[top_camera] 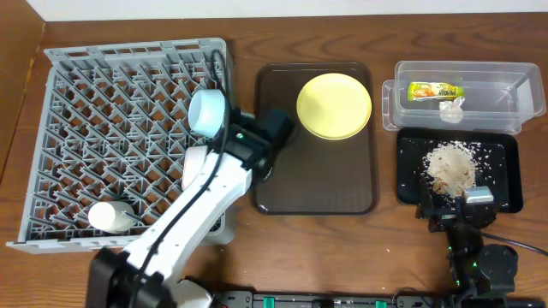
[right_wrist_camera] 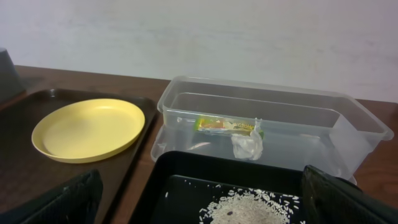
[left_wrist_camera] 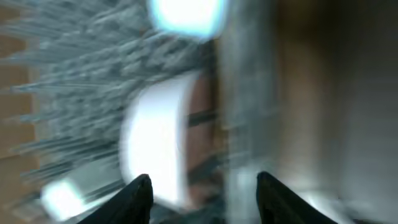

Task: Sort waste into correct bins and load items into the dishwasher
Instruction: 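Grasp the edge of the yellow plate with the left gripper, then lift the yellow plate and stand it upright in the rack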

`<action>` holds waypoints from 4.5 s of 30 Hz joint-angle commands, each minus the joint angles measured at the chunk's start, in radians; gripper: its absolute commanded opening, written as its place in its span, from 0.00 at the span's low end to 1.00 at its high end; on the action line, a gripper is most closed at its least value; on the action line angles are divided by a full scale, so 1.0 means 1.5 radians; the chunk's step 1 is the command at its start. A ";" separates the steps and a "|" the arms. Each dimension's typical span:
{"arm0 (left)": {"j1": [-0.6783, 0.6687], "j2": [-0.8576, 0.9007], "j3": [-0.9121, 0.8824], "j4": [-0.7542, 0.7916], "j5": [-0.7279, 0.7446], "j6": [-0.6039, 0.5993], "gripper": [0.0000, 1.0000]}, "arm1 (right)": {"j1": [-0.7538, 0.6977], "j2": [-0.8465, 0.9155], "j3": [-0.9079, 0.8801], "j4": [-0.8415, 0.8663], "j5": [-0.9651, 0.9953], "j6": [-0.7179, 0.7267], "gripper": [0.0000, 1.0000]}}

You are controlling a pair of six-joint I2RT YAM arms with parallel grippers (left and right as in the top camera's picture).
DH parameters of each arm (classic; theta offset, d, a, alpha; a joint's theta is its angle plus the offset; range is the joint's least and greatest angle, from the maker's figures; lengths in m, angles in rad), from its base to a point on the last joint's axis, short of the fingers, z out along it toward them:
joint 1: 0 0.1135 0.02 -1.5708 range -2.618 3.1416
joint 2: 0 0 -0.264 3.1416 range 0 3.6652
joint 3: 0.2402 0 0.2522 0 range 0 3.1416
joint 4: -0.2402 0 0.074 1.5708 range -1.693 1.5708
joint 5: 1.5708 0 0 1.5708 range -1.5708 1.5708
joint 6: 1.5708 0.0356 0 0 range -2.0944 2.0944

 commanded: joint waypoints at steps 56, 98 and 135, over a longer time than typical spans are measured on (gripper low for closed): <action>0.103 0.395 0.016 0.560 0.557 -0.140 0.13 | -0.005 -0.003 -0.002 -0.001 -0.001 -0.008 0.99; 0.403 -0.096 0.015 0.427 -0.113 0.371 0.07 | -0.005 -0.003 -0.002 -0.001 -0.001 -0.008 0.99; 0.127 -0.153 0.016 0.284 0.113 0.207 0.58 | -0.005 -0.003 -0.002 -0.001 -0.001 -0.008 0.99</action>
